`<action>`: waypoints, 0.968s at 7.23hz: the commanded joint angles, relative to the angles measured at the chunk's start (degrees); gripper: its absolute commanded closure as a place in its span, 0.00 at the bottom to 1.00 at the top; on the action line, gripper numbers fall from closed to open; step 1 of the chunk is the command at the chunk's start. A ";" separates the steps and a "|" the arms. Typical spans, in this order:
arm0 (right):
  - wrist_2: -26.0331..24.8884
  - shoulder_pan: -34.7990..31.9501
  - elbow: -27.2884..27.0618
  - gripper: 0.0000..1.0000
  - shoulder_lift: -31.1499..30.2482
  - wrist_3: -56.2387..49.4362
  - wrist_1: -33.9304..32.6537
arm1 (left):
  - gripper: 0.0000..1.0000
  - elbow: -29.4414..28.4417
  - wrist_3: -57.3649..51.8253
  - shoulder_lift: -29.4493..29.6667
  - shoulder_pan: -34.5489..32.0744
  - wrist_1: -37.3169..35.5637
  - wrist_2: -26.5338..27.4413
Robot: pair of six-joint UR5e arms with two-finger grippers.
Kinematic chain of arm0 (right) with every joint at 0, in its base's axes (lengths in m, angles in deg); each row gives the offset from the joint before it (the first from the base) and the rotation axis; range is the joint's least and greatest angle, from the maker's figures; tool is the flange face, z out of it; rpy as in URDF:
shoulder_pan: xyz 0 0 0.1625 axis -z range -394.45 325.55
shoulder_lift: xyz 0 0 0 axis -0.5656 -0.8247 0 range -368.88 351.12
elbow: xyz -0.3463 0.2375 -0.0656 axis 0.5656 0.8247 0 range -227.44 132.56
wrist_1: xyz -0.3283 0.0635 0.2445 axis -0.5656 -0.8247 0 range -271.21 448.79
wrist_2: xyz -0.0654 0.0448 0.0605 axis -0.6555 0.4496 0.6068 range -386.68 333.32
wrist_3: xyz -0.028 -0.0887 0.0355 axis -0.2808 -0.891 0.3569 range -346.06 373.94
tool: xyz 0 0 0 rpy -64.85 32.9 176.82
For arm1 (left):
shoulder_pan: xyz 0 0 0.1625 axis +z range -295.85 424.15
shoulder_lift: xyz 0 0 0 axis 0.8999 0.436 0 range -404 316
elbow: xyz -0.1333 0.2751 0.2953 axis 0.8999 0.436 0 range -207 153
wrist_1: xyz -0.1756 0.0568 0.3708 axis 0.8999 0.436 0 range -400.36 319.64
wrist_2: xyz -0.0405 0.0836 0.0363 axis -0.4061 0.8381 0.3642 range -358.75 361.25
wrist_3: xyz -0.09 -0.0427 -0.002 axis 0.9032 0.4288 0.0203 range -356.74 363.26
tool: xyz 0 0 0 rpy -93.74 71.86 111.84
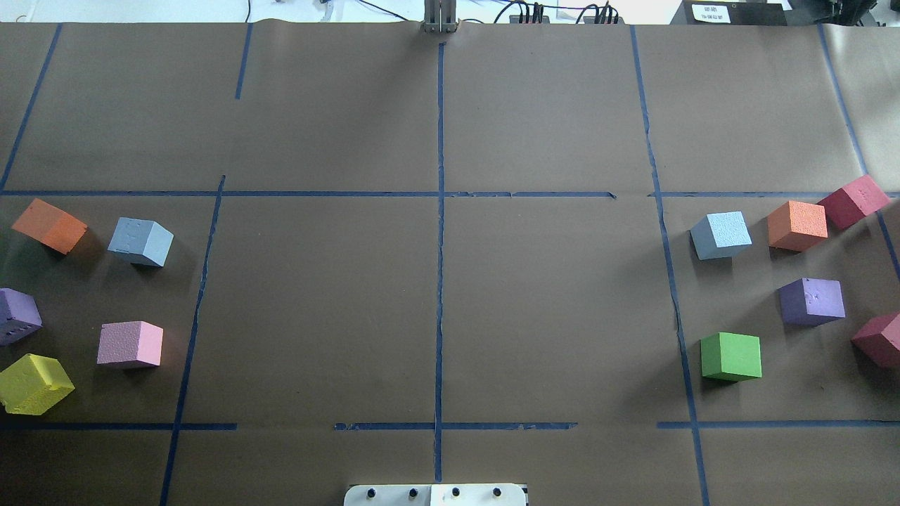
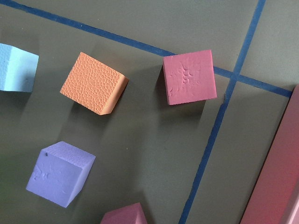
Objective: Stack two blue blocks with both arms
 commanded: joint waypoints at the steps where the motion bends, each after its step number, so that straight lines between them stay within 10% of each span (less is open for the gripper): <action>1: 0.09 0.09 -0.03 0.00 0.26 0.00 0.09 | 0.00 0.51 0.00 -0.18 0.00 0.08 0.44; 4: 1.59 9.79 -0.04 0.00 6.48 24.58 9.07 | 0.00 0.51 0.00 -0.18 0.00 0.00 0.35; 7: -9.89 23.96 1.19 0.00 11.42 44.27 18.96 | 0.00 0.60 0.00 -0.18 0.00 0.00 0.35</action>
